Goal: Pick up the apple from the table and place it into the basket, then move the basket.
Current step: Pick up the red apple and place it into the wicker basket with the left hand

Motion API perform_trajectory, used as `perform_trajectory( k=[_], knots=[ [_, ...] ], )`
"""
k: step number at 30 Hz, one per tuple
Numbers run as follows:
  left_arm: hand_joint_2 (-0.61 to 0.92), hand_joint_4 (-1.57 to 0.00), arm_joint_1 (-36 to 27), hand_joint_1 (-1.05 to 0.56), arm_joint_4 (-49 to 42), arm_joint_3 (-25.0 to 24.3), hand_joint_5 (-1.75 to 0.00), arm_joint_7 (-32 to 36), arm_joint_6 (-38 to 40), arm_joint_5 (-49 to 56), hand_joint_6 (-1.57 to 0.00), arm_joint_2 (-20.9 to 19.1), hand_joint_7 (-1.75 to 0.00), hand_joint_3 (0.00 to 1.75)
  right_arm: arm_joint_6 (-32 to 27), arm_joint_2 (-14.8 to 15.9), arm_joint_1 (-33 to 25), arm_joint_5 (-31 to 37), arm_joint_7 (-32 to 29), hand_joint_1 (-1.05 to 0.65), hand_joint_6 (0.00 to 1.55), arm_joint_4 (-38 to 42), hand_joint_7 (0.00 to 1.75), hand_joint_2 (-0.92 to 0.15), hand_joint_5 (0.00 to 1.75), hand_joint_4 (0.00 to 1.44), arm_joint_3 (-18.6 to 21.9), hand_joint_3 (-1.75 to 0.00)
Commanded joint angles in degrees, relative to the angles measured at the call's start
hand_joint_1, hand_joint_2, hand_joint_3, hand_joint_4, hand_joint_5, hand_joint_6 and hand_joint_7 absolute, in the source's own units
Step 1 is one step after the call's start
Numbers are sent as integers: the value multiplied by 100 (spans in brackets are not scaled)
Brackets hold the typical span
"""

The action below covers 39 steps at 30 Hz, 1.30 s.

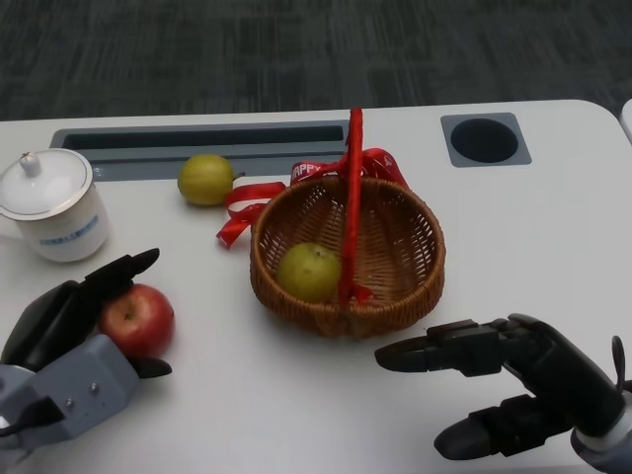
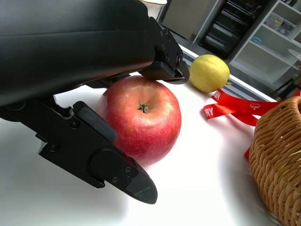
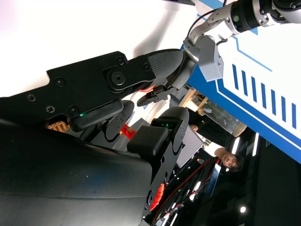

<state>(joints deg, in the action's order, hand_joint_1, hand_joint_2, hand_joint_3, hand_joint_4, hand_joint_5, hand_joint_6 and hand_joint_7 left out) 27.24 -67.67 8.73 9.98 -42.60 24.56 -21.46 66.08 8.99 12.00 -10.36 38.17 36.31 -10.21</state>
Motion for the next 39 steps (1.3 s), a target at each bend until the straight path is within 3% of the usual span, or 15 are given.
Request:
perform_trajectory(
  k=[1, 7, 10, 18, 24, 31, 39],
  knots=[
    [70, -51, -52, -54, -122, -77, -3, 97, -83, -199, -47, 145, -2, 0, -13, 85, -55, -42, -26, -50, 75, -76, 0, -91, 0, 84, 7, 0],
    [80, -105, -7, -18, -174, -244, -9, 766, -134, -351, -92, 383, -7, 1, -30, 68, -69, -39, -49, -49, 76, -97, 0, -90, 0, 85, 12, 0],
    [84, -117, 12, -11, -149, -137, -8, 1154, -19, -165, -103, 368, -7, 1, -35, 70, -81, -63, -42, -49, 76, -118, 0, -91, 0, 85, 6, 0],
    [85, -119, -5, -9, -8, 180, -4, 2048, 243, 328, -108, 227, -4, 0, -59, 74, -63, -72, -41, -49, 76, -119, 0, -91, 0, 86, 21, 0],
    [84, -118, -138, -9, 264, 162, -2, 2194, 77, 305, -108, 124, -2, 0, -44, 57, -33, -52, -48, -50, 77, -97, 0, -91, 0, 86, 19, 0],
    [83, -119, -532, -11, 1283, -122, -2, 1984, -220, -2, -108, 38, -1, 0, -46, 32, 4, -29, -59, -50, 77, -52, 0, -92, 0, 86, 19, 0],
    [81, -122, -1005, -9, 2725, -537, -2, 1268, -267, -687, -109, 153, -1, 0, -48, 13, -8, 5, -80, -50, 78, -59, 0, -92, 0, 87, 15, 0]
  ],
)
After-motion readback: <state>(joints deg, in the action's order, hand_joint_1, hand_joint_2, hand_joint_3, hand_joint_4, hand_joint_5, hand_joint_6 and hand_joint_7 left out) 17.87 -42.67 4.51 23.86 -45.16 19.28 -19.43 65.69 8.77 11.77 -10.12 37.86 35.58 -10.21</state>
